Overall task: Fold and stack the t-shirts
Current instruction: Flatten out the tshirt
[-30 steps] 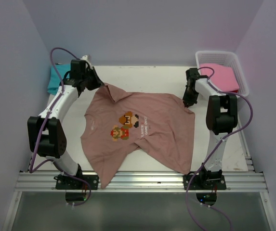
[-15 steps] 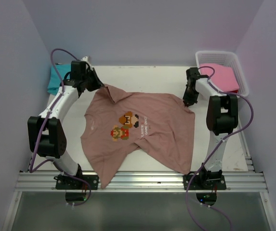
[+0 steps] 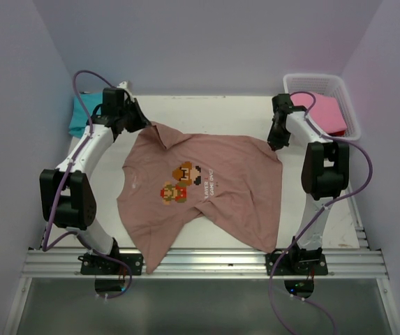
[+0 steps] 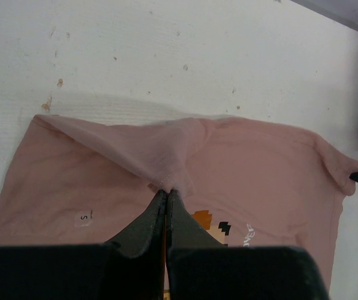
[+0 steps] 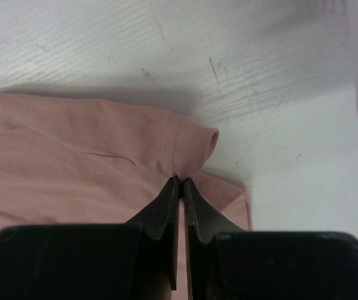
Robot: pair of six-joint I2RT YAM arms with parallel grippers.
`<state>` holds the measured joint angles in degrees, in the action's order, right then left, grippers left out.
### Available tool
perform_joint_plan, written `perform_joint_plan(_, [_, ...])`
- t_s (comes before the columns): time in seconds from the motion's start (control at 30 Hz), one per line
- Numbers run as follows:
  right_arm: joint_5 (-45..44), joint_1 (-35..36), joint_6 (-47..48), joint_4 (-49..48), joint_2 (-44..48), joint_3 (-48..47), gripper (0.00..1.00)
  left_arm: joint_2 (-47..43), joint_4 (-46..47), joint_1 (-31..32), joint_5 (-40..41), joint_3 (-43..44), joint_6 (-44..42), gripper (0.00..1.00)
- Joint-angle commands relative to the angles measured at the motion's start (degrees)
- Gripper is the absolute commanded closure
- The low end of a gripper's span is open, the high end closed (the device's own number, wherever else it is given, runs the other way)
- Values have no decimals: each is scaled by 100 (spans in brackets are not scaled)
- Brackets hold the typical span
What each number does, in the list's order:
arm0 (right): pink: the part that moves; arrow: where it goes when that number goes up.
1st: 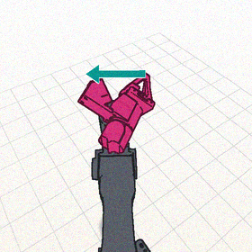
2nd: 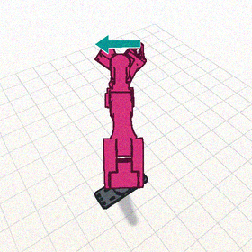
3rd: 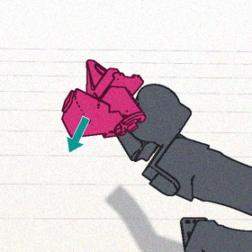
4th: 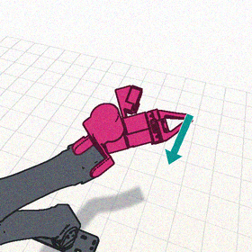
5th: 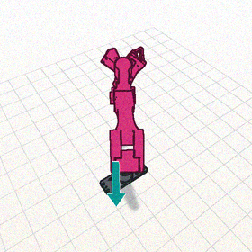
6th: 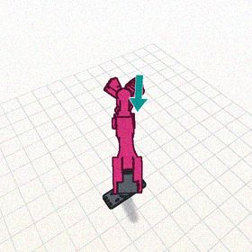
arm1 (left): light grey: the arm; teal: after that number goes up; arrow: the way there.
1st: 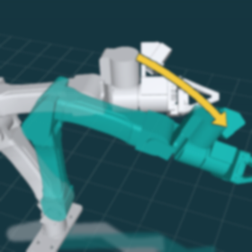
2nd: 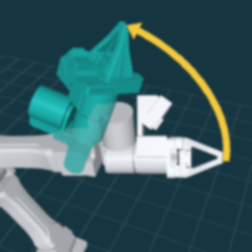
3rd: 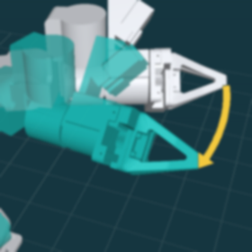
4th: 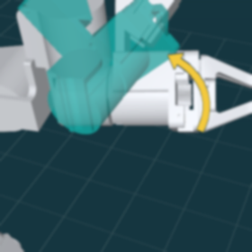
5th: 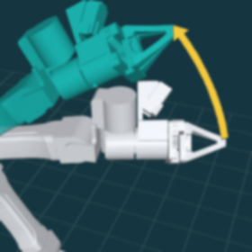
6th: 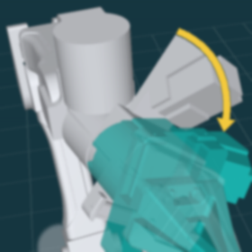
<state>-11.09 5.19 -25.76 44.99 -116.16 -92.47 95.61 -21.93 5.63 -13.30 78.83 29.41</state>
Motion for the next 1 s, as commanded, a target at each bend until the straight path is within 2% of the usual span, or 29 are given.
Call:
perform_joint_plan(0.0, [-332, -18, 62, 167, 331, -350, 95, -280, 225, -62, -76, -52, 21, 100])
perform_joint_plan(0.07, [-437, -18, 88, 220, 339, -474, 100, -280, 216, -62, -76, -43, 21, 100])
perform_joint_plan(0.4, [-543, -27, 89, 379, 278, -1246, 100, -227, 172, -220, 117, 378, -234, 100])
perform_joint_plan(0.67, [-569, -36, 88, 844, -388, -2599, 100, 308, 137, -738, 161, 1476, -251, 100])
perform_joint_plan(0.8, [-569, -36, 124, 1029, -802, -3460, 100, 993, -126, -870, 30, 2476, -286, 100])
perform_joint_plan(0.97, [-403, -53, 89, 1003, -1251, -3980, 100, 1783, -31, -914, -225, 3077, -243, 100])
